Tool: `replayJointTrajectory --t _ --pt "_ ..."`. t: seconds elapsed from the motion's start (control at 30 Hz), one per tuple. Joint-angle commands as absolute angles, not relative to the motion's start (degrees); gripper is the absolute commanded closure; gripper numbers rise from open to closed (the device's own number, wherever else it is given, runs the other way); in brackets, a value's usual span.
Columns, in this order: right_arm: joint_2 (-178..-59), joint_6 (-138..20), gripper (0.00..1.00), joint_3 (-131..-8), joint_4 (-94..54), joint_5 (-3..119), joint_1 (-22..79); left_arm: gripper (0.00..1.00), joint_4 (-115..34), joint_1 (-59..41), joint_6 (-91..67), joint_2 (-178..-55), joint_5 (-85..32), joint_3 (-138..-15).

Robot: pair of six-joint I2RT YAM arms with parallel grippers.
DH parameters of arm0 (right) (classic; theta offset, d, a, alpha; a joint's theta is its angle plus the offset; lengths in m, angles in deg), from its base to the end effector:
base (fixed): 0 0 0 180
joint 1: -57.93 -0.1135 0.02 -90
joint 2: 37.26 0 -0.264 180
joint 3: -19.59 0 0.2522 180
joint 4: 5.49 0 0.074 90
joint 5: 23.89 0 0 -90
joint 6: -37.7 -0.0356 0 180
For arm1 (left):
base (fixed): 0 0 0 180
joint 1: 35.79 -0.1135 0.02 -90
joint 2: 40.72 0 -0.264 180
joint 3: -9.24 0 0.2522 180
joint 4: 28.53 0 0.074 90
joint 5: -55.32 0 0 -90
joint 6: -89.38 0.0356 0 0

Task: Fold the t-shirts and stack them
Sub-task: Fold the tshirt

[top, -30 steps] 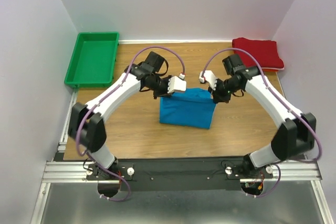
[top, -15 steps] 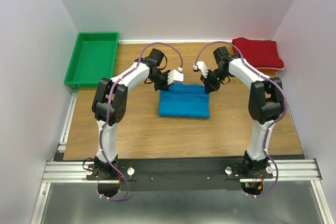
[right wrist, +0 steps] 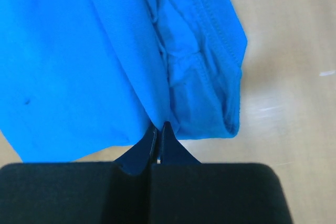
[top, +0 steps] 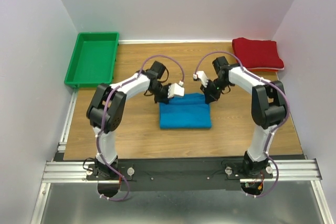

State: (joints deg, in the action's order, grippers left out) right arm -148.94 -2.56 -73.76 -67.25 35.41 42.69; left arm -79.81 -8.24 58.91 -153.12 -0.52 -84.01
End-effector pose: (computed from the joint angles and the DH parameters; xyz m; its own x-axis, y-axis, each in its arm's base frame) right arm 0.3570 0.1161 0.1765 -0.3771 -0.7828 -0.4950 -0.9262 0.3236 0.1937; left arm 0.3396 -0.1997 0.1774 0.0500 0.7783 -0.6259 0.9987 -0.0477 0.0204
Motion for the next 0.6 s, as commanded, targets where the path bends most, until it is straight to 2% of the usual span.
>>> replayJointTrajectory --t 0.0,0.13,0.33,0.4,0.57 --pt "-140.55 -3.61 0.99 -65.73 -68.11 36.05 40.1 0.96 -80.45 -5.38 58.18 -145.5 0.56 -74.42" --pt "-133.16 -6.76 0.99 -59.48 -68.11 34.64 39.12 0.96 -80.78 -4.33 57.48 -139.44 2.5 -68.43" --pt "-125.6 -8.27 1.0 -61.66 -71.54 36.04 39.04 0.95 -89.48 -4.33 58.71 -133.8 4.52 -72.98" --pt "-125.68 -6.87 1.0 -62.46 -71.54 37.01 39.12 0.94 -90.81 -4.68 58.8 -133.79 4.7 -76.23" --pt "-135.58 -2.56 0.99 -67.55 -71.45 39.91 40.09 0.92 -90.37 -6.87 60.64 -140.55 2.85 -82.38"
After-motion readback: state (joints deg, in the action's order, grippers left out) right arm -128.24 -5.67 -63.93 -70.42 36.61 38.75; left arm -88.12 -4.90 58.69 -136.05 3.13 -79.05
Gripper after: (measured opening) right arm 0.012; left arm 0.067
